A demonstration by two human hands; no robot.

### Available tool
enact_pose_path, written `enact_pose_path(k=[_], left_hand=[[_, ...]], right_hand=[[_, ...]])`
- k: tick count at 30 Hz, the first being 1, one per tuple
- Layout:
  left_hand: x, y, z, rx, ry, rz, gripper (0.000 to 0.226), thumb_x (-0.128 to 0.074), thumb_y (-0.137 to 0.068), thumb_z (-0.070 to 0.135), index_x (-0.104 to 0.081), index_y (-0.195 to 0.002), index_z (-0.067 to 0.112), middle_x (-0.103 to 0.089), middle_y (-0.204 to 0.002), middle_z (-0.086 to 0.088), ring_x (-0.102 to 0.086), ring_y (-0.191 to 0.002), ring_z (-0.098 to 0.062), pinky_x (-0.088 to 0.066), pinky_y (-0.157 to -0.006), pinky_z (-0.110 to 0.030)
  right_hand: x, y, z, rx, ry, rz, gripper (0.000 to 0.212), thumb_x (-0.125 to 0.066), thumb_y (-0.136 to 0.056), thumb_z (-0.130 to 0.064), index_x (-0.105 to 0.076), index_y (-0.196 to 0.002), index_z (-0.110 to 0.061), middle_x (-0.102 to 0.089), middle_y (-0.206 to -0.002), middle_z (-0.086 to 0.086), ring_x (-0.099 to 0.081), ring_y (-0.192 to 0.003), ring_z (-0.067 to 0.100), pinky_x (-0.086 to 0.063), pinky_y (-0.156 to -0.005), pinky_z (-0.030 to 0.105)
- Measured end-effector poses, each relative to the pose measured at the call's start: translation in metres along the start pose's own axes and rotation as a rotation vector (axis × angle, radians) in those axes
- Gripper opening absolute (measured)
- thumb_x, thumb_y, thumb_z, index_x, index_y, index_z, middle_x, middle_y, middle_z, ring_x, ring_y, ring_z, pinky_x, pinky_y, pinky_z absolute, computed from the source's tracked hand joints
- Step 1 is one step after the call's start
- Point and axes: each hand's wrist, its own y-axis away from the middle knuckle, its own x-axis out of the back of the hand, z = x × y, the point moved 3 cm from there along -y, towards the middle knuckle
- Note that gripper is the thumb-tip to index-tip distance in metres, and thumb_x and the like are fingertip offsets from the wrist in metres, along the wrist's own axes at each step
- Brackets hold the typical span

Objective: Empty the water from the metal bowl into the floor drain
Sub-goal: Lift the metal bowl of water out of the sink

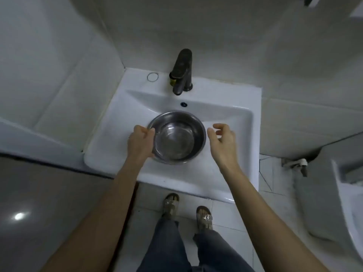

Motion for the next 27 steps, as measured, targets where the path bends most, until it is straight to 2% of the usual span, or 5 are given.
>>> enact_pose_path(k=[4, 8, 16, 20, 27], left_hand=[[-0.003, -0.045, 0.002, -0.034, -0.139, -0.067, 0.035, -0.052, -0.086, 0.046, -0.050, -0.102, 0.015, -0.058, -0.117, -0.019, -0.062, -0.103, -0.038, -0.057, -0.082, -0.053], [-0.007, -0.082, 0.000, -0.082, -0.333, -0.059, 0.048, -0.048, -0.094, 0.040, -0.049, -0.126, 0.005, -0.047, -0.131, -0.023, -0.057, -0.111, -0.041, -0.051, -0.093, -0.050], [-0.032, -0.131, -0.024, -0.083, -0.517, -0.188, 0.057, -0.041, -0.097, 0.041, -0.033, -0.147, 0.014, -0.031, -0.149, -0.024, -0.046, -0.128, -0.043, -0.041, -0.103, -0.048], [-0.044, -0.134, -0.028, -0.070, -0.563, -0.247, 0.053, -0.040, -0.099, 0.032, -0.035, -0.145, 0.005, -0.037, -0.147, -0.026, -0.047, -0.127, -0.042, -0.041, -0.099, -0.045], [-0.047, -0.142, -0.030, -0.082, -0.645, -0.255, 0.043, -0.052, -0.093, 0.014, -0.045, -0.133, 0.000, -0.052, -0.135, -0.023, -0.053, -0.121, -0.040, -0.047, -0.094, -0.047]], right_hand=[[-0.037, -0.020, 0.004, -0.094, 0.038, 0.091, 0.039, -0.049, -0.095, -0.034, -0.050, -0.128, -0.016, -0.042, -0.137, 0.009, -0.056, -0.107, 0.020, -0.044, -0.090, 0.028], [-0.075, -0.043, 0.025, -0.171, 0.110, 0.144, 0.041, -0.050, -0.094, -0.032, -0.051, -0.129, -0.012, -0.043, -0.136, 0.013, -0.053, -0.119, 0.030, -0.043, -0.098, 0.031], [-0.111, -0.071, 0.068, -0.342, 0.314, 0.219, 0.050, -0.046, -0.095, -0.030, -0.040, -0.141, -0.010, -0.038, -0.143, 0.020, -0.037, -0.129, 0.039, -0.037, -0.103, 0.046], [-0.117, -0.080, 0.075, -0.408, 0.290, 0.227, 0.052, -0.048, -0.096, -0.024, -0.034, -0.144, -0.009, -0.036, -0.146, 0.020, -0.036, -0.132, 0.038, -0.037, -0.106, 0.046], [-0.117, -0.097, 0.082, -0.538, 0.195, 0.270, 0.040, -0.046, -0.093, -0.009, -0.047, -0.133, -0.002, -0.034, -0.143, 0.019, -0.038, -0.130, 0.037, -0.039, -0.104, 0.041]])
